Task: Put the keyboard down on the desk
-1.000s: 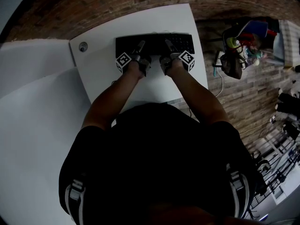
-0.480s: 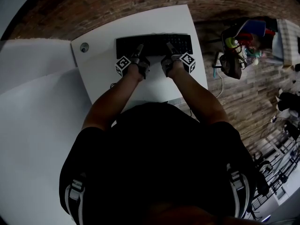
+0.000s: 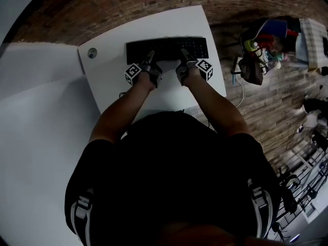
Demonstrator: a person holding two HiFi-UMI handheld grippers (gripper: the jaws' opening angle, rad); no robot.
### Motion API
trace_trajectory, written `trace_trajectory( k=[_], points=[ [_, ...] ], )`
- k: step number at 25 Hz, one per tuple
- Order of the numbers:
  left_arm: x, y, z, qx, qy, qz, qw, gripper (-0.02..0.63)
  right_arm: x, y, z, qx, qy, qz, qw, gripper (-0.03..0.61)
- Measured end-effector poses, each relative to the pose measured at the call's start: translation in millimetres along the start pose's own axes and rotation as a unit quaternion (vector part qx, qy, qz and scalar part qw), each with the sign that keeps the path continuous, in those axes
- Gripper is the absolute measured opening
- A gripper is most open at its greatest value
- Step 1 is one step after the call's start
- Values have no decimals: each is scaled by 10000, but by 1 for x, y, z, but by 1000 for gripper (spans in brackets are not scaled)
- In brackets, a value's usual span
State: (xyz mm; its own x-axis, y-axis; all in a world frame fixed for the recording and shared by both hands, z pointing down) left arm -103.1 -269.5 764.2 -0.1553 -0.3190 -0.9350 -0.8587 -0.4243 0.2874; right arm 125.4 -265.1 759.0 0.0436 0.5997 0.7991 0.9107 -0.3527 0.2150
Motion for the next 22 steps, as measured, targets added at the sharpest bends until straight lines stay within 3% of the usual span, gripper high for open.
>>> trace_trajectory(
  k=[22],
  points=[
    [-6, -9, 37, -143, 261, -130, 9995, 267, 6, -7, 43, -146, -212, 248, 9994, 247]
  ],
)
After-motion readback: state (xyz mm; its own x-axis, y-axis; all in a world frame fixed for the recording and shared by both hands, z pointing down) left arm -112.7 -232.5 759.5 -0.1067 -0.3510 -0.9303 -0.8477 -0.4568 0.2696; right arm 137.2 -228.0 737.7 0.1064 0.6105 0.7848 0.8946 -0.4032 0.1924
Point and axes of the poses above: the fingertips, and each gripper's own axes: z backward along the fingers, x to its right, y out of its top, the point moved 7 cm from there along z, backward along the fingers, and after that the axes turned 7 degrees about -y, right-handed, at the moved point
